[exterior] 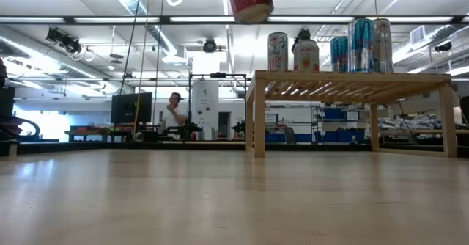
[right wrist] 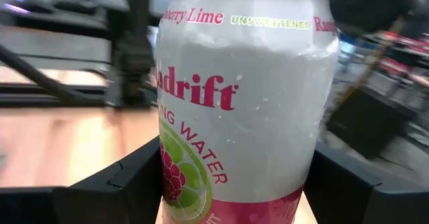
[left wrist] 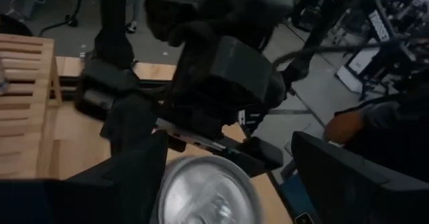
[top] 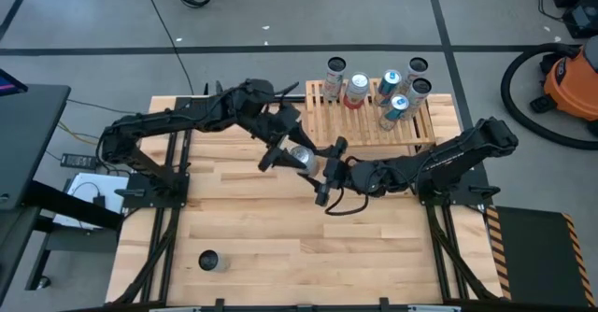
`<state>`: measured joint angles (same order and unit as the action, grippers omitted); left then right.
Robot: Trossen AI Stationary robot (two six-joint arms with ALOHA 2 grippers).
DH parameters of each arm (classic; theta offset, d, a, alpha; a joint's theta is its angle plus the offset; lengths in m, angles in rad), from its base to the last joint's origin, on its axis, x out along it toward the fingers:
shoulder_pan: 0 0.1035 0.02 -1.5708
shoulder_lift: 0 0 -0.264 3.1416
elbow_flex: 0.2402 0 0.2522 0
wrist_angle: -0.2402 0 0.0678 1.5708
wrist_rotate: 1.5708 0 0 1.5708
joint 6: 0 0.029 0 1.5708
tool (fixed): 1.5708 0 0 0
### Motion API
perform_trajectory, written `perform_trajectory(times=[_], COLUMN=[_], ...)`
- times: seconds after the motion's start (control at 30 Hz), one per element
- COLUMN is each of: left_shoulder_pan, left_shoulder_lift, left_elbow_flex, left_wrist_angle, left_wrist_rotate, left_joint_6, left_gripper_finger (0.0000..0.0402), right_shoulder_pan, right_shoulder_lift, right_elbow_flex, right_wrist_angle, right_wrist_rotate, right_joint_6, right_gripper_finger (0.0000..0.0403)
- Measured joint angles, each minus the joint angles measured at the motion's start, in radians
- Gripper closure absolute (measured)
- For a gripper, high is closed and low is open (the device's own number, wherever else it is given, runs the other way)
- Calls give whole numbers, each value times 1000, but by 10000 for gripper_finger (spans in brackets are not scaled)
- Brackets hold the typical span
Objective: Place canned beverage on shelf
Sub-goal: Put the pink-white soda can on the shelf aligned with the other pink-white soda can
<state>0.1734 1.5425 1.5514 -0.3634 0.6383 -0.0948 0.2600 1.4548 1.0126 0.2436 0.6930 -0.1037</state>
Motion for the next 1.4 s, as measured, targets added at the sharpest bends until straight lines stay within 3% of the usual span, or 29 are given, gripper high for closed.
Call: perform_trajectory(times=[0.3, 0.53, 0.77, 1.17, 1.4], left_shoulder_pan=[47, 44, 47, 47, 48], left_shoulder_lift=[1, 0, 0, 0, 0], left_elbow_flex=[0, 0, 0, 0, 0], left_wrist_angle=[-11, -12, -10, 35, 17], left_wrist_rotate=[15, 34, -7, -14, -16], left_joint_6=[-8, -74, -78, -77, 48], left_gripper_finger=[85, 85, 86, 86, 86], right_shoulder_pan=[5, 40, 74, 78, 38], right_shoulder_lift=[-2, -18, -44, -59, -81], right_elbow_flex=[0, -1, -1, -1, -1], right_wrist_angle=[-68, -181, -223, -416, -484], right_wrist_rotate=[88, 245, 247, 404, 458], right_joint_6=[89, 198, 244, 373, 408], right_gripper_finger=[109, 109, 109, 109, 109])
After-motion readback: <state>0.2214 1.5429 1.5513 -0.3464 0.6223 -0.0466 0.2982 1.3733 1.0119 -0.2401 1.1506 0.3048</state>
